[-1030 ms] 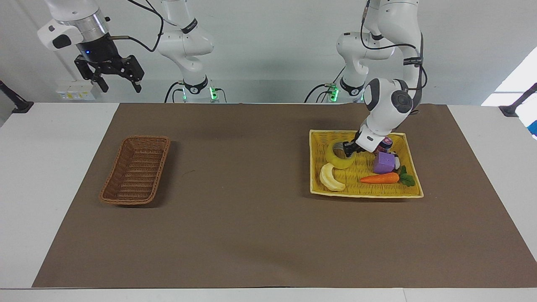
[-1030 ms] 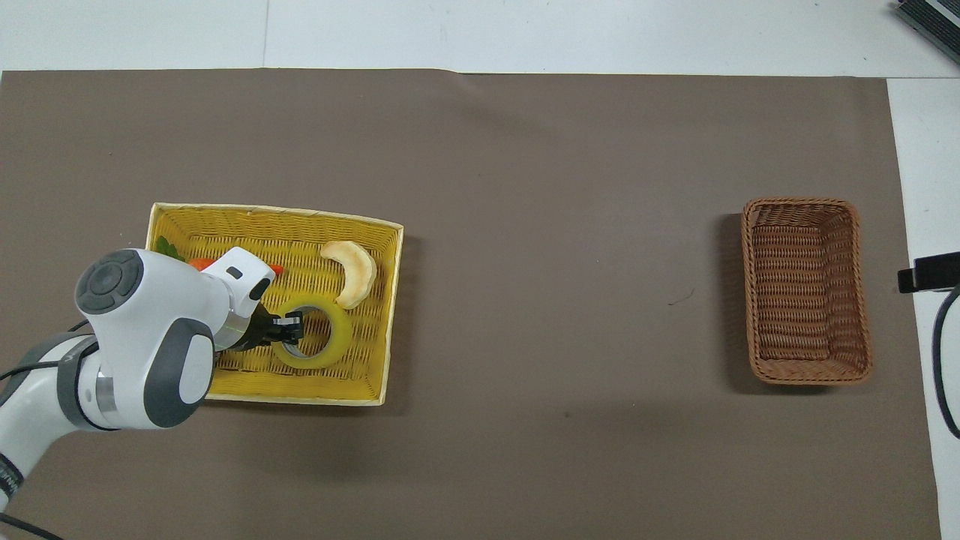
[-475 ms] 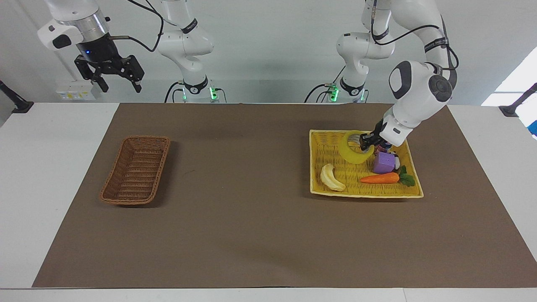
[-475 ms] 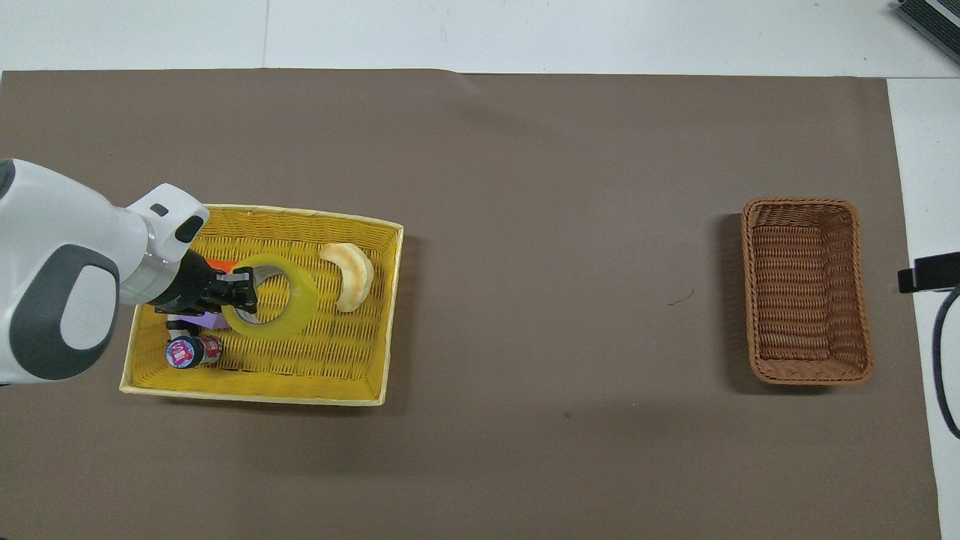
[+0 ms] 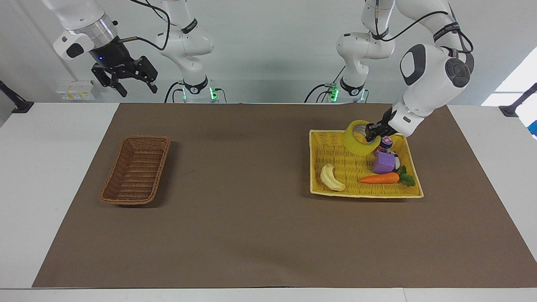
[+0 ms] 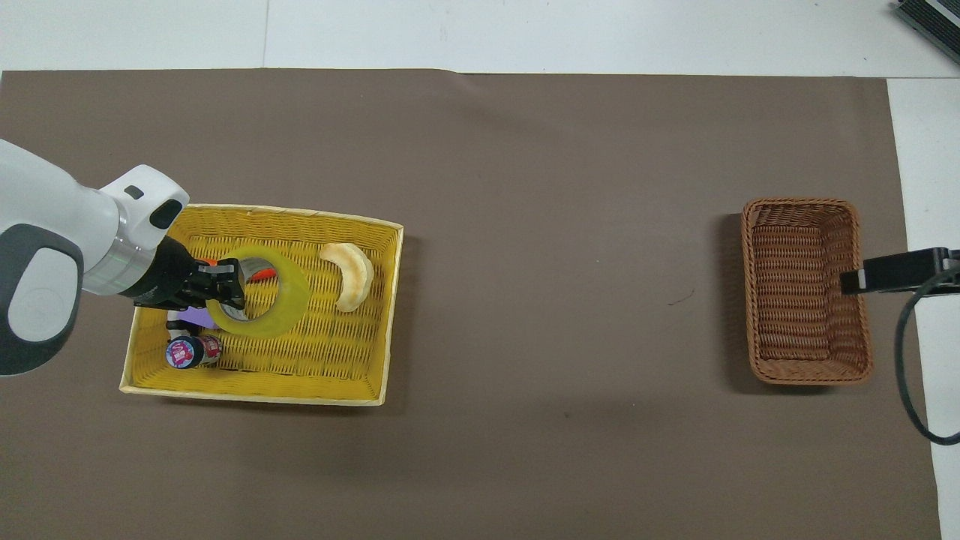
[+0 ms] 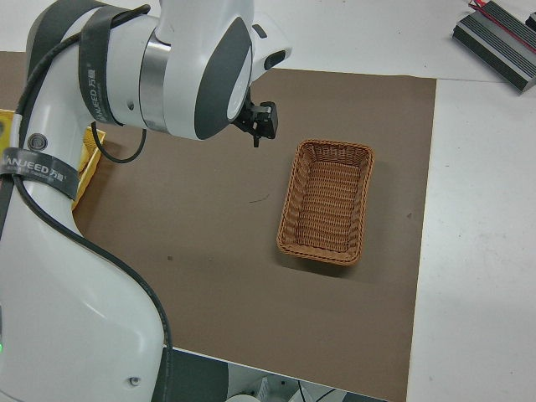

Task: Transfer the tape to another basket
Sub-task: 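Grasp the tape roll rim with the left gripper and lift it, then carry the tape toward the right gripper while the right gripper approaches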

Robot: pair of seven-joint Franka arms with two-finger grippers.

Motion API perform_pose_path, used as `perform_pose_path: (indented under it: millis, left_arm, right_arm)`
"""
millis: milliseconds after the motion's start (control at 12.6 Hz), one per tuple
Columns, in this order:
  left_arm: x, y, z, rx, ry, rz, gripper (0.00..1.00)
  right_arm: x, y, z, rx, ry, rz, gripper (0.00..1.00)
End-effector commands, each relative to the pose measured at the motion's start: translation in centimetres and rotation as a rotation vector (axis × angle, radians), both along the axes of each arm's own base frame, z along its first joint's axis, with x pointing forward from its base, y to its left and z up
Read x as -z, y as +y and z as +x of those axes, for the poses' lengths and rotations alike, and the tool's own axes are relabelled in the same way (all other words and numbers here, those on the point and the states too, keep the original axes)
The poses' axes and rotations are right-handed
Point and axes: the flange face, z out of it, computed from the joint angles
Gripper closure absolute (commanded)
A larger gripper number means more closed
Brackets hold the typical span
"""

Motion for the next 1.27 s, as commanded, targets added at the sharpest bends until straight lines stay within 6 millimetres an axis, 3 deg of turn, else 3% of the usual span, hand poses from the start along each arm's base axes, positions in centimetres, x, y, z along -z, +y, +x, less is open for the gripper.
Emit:
perform_pose_path:
  millis: [0,238,396,634,871,1109,1188]
  left_arm:
    - [-0.3,-3.4,-1.1,0.008,-0.003,-0.008,1.00]
    - [-0.6,-9.6,-2.7,-0.030,-0.048,-0.023,1.00]
    - [-0.9,-13.8,-4.1,-0.074,-0.049,-0.038,1.00]
    - [-1.9,-19.2,-6.3,-0.106,-0.058,-0.105,1.00]
    - [-3.0,-24.5,-8.5,-0.160,-0.107,-0.161,1.00]
    - [-3.7,-27.9,-10.1,-0.169,-0.130,-0.218,1.00]
    - [-3.7,-28.9,-10.4,-0.170,-0.140,-0.240,1.00]
  right_arm:
    - [0.6,4.1,1.0,-0.018,-0.044,0.089,0.00]
    - [1.8,11.3,2.9,0.042,-0.057,0.193,0.00]
    - [3.6,15.0,4.0,0.078,-0.027,0.267,0.00]
    - [7.3,16.6,5.2,0.104,0.039,0.352,0.00]
    - [12.0,17.7,4.9,0.170,0.065,0.476,0.00]
    - [15.1,19.2,3.8,0.141,0.060,0.540,0.00]
    - [15.3,18.7,3.1,0.106,0.050,0.562,0.00]
